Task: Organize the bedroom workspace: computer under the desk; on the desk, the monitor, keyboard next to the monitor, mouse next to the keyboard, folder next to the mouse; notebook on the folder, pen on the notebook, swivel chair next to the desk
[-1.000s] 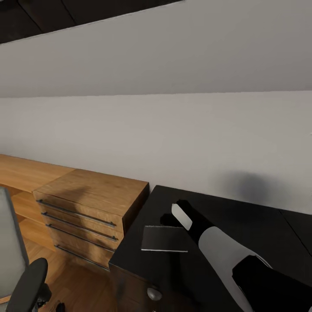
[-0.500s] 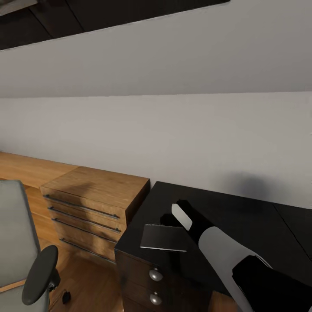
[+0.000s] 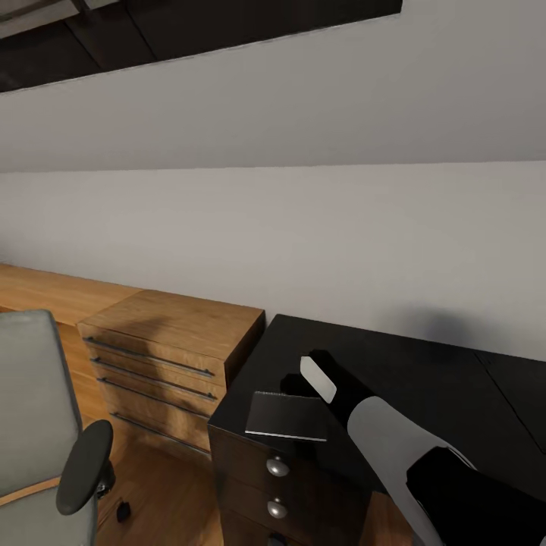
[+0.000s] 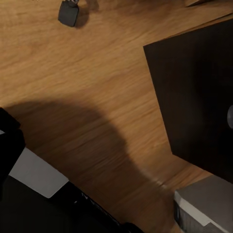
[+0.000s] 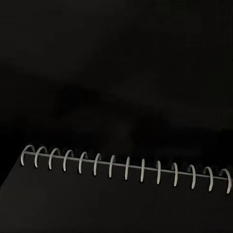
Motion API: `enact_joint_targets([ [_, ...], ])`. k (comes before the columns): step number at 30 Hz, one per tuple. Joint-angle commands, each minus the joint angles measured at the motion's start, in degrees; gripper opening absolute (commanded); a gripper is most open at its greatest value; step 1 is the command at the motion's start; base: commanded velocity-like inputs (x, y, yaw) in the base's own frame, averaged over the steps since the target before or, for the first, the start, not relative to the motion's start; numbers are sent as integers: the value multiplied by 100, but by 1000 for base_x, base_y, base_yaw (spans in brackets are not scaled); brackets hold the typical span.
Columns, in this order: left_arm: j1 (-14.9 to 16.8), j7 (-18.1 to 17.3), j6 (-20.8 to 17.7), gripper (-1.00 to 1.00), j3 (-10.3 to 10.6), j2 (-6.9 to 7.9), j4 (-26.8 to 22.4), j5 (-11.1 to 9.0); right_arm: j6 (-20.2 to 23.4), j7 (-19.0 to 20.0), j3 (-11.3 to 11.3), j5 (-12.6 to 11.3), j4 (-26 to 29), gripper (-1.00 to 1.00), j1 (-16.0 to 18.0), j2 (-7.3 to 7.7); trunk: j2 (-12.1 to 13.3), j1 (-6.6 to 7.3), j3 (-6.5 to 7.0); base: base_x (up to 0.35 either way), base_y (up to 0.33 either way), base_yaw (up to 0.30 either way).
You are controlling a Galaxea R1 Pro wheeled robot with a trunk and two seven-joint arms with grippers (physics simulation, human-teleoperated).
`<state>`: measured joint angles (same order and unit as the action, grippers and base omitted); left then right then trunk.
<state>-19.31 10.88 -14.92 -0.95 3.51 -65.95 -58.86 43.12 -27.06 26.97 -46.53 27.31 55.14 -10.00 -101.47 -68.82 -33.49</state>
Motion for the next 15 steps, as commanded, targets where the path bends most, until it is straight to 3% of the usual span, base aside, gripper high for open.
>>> enact_joint_targets([
  [1, -2, 37, -22, 100, -3, 0, -15, -58, 4, -54, 25, -58, 2, 100, 6, 0, -3, 0, -5, 0, 0, 0],
  [9, -2, 30, -28, 100, -28, 0, 55, -72, 4, -54, 27, -58, 4, 100, 6, 0, -3, 0, -5, -185, 0, 0],
  [15, -2, 32, -25, 100, -43, 0, 64, -73, 4, -54, 27, -58, 8, 100, 6, 0, -3, 0, -5, -31, 0, 0],
])
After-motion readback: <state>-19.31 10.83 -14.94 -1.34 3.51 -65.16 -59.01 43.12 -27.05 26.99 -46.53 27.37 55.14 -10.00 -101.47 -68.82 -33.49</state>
